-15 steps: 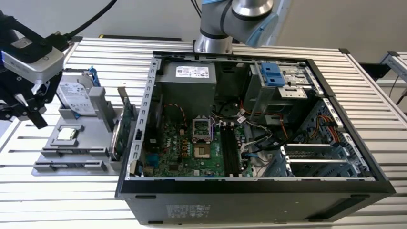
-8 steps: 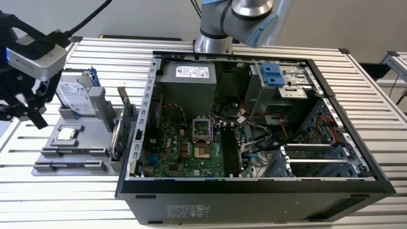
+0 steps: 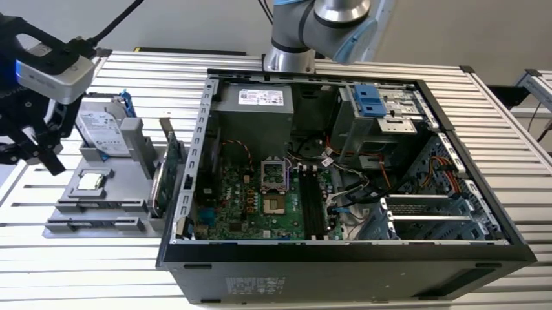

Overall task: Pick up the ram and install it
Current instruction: 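Pick up the ram and move it above insertion slot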

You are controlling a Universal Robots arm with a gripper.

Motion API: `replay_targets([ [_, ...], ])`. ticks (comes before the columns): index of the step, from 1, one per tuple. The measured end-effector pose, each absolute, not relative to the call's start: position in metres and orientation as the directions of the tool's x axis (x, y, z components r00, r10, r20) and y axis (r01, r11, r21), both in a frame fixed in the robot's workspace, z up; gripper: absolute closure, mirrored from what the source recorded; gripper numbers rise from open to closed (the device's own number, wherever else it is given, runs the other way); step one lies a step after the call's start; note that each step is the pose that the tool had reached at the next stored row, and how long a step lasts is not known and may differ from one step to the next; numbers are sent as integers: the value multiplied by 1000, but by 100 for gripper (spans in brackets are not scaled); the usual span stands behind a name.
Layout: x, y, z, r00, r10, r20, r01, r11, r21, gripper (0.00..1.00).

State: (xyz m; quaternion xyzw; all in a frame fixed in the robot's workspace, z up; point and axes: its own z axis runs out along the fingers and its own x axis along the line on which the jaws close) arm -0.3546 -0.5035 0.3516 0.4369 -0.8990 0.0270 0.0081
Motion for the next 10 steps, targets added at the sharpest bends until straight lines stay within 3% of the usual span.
replay_targets([
  [10,-355,-502,352,-528,-848,50,-849,526,-50,100],
])
